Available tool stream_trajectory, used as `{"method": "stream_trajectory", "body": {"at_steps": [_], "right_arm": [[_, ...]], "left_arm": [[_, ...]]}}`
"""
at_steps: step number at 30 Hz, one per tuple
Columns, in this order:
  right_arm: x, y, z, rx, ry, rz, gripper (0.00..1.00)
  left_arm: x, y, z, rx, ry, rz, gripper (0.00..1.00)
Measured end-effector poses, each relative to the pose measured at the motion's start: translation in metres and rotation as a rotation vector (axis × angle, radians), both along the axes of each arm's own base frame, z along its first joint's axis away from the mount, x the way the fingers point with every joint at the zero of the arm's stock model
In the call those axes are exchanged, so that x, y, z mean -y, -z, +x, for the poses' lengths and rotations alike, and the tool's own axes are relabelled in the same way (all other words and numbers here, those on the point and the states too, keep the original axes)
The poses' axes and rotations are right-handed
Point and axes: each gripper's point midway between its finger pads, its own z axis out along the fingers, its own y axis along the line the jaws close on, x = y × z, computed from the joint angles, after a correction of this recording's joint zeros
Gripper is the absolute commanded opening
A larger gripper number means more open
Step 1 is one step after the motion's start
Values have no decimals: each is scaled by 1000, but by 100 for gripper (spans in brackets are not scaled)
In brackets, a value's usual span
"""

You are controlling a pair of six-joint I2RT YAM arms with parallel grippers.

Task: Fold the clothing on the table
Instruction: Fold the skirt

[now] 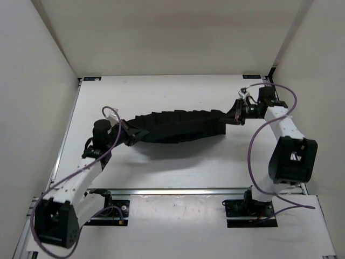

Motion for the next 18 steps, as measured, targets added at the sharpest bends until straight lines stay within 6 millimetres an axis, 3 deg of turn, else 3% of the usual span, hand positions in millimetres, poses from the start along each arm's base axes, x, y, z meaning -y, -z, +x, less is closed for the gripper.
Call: {"method": "stream_trajectory", "body": {"at_steps": [1,2,3,4,7,9,12,18], "right_arm": [[1,-3,13,16,2,-4,14],[2,-7,27,32,6,-10,68],[4,-11,44,54,16,-33,92],[7,-15,64,94,30,-61,99],[20,-25,126,223,75,-165,99],[26,-27,150,287,97,-221,99],[33,-16,148,285,114,-261,99],[44,25,92,153,119,-290,99]], "left_arm": [[2,0,10,-1,-3,3,0],[4,1,20,-6,-6,6,10],[5,2,32,-8,-15,10,70],[3,4,47,-5,-37,24,99],[-10,15,97,-30,-100,39,99],[-18,26,123,-55,-129,65,99],[-27,35,133,-58,-163,119,99],[-36,25,114,-4,-197,145,99]]}}
